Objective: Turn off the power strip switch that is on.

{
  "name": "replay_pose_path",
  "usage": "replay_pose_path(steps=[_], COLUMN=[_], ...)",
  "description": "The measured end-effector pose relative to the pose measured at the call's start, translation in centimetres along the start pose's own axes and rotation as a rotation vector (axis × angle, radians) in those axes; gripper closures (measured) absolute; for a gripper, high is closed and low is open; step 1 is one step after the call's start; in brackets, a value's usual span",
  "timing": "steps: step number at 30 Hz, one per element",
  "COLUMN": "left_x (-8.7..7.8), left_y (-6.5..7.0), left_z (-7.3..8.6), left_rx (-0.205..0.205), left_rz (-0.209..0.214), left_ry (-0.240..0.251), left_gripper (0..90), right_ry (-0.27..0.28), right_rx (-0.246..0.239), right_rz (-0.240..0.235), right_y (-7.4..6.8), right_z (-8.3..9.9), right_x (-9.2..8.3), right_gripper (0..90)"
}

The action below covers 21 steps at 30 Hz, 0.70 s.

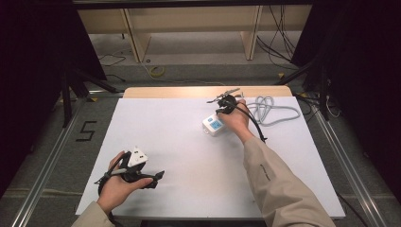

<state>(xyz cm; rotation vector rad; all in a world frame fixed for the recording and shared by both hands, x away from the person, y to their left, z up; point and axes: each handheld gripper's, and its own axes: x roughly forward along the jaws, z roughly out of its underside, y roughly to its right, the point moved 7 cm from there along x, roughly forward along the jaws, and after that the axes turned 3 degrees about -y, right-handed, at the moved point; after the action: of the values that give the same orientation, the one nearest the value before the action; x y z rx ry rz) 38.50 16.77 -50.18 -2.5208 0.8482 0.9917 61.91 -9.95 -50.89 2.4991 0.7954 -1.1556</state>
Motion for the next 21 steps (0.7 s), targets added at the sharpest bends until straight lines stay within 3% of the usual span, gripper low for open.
replay_pose_path(steps=[21], left_x=[-0.06], left_y=[-0.02], left_z=[0.08], left_rx=[-0.002], left_rz=[-0.002], left_ry=[-0.002], left_gripper=[9.1], right_ry=[-0.032], right_rx=[-0.01], right_rz=[0.007], right_y=[-0.09], right_z=[-0.21], right_x=[0.08], right_gripper=[90.0])
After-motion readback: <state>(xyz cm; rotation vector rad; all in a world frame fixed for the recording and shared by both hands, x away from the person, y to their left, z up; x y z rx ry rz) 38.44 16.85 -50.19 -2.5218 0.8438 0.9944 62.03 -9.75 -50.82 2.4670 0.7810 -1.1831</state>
